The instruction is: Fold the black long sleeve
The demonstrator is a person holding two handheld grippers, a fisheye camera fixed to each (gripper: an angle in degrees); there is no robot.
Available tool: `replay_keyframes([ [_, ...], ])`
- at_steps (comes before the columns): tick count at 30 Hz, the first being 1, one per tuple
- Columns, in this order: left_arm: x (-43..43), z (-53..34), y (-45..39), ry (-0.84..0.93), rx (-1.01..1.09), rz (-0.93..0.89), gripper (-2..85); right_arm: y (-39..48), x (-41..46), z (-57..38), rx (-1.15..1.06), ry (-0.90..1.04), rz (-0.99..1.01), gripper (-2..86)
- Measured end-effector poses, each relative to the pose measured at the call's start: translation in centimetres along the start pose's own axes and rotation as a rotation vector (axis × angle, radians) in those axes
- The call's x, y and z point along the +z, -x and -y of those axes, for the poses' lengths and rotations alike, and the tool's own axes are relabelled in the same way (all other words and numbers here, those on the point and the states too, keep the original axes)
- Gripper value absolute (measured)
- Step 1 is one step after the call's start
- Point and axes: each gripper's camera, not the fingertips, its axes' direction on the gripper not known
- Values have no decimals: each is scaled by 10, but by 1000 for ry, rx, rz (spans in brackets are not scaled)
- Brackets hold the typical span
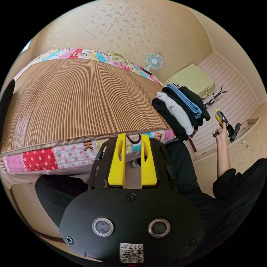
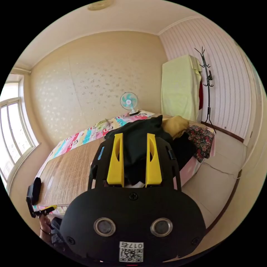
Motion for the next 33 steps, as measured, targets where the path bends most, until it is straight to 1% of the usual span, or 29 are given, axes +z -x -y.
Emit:
replay_keyframes([
  [1,5,-10,-2,29,-2,8,87,-9,13,9,16,10,-46,102],
  [3,6,-25,-1,52,-9,24,86,-14,54,22,13,158,-114,79],
  [4,3,-33,2,56,-19,32,86,-11,85,29,14,304,-117,55],
  [5,-1,-39,7,53,-37,41,86,6,87,32,14,257,-157,45],
  [6,-4,-42,9,51,-48,47,86,20,80,34,-17,200,-143,40],
  [8,-16,-50,21,23,-95,70,85,93,48,44,-142,11,43,28],
  [9,-19,-51,23,11,-105,75,85,112,41,45,-162,-19,104,26],
  [11,-32,-55,31,-42,-133,97,85,199,20,38,-297,-100,397,20],
  [12,-35,-55,32,-55,-139,103,85,220,16,34,-336,-109,465,20],
  [14,-46,-56,37,-95,-162,120,86,307,10,3,-511,-72,662,19],
  [15,-48,-56,39,-104,-167,120,86,327,11,-9,-554,-49,697,19],
  [16,-53,-59,41,-122,-177,122,86,362,19,-38,-617,21,778,20],
  [17,-57,-62,43,-138,-185,127,85,391,31,-72,-670,139,867,20],
  [18,-58,-64,44,-143,-189,132,85,403,38,-90,-693,208,901,20],
  [19,-60,-67,46,-143,-199,143,86,419,53,-128,-724,349,947,23],
  [20,-62,-71,49,-141,-209,155,86,422,66,-161,-698,464,964,29],
  [22,-65,-78,54,-146,-227,170,87,410,82,-196,-618,579,1009,43],
  [23,-66,-80,58,-155,-234,172,87,398,90,-207,-561,626,1010,53],
  [25,-66,-76,63,-163,-223,155,87,372,101,-207,-465,649,949,68],
  [28,-55,-48,66,-164,-177,102,89,326,108,-188,-333,586,858,82],
  [30,-47,-21,58,-172,-118,97,89,311,116,-181,-328,589,787,89],
  [31,-42,-1,50,-173,-64,112,90,308,123,-180,-355,623,735,92],
  [33,-31,29,38,-164,17,155,90,310,141,-190,-434,755,682,86],
])
